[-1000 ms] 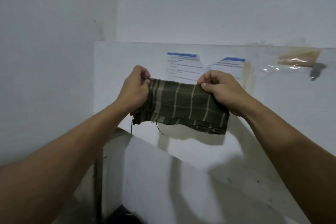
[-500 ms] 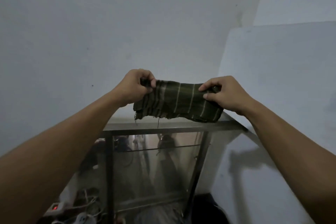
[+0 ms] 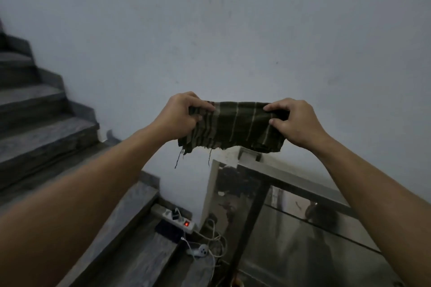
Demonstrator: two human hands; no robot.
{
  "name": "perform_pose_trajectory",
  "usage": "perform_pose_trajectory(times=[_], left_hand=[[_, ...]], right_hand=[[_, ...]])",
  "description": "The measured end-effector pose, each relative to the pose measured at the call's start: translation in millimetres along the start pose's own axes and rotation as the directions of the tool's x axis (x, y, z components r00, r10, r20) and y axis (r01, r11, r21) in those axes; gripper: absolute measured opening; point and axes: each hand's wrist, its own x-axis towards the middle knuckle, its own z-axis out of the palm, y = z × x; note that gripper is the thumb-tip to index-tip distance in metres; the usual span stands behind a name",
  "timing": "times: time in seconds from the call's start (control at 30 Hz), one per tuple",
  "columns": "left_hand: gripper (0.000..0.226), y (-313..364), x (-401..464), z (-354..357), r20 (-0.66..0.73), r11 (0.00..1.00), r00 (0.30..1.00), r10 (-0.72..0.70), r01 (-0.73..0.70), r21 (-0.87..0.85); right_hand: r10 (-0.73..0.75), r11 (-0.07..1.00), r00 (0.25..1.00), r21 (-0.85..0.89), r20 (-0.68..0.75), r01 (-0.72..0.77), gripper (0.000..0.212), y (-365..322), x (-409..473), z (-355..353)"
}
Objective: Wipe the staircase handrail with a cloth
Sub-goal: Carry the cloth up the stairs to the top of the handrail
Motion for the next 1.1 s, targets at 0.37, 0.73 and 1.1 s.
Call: perform_pose_trajectory(times=[0.37, 0.73, 1.1], left_hand=[[0.031, -106.7, -27.6, -66.9, -0.253, 0.887, 0.89, -0.379, 0.428, 0.174], [0.038, -147.9, -102.0, -151.4, -0.571, 0.698, 0.622, -0.536, 0.707, 0.114], [0.043, -174.7, -175.5, -292.0, -0.735, 0.596, 0.427, -0.527, 0.802, 0.038]], right_hand=[[-0.323, 0.932, 0.925, 0.238, 0.199, 0.274, 0.032, -45.3, 120.6, 167.4], [-0.661, 0.709, 0.694, 0.537, 0.284, 0.456, 0.035, -157.0, 170.8, 280.9], [-0.825, 0.518, 0.484, 0.735, 0.293, 0.438, 0.037, -347.6, 189.9, 351.0]])
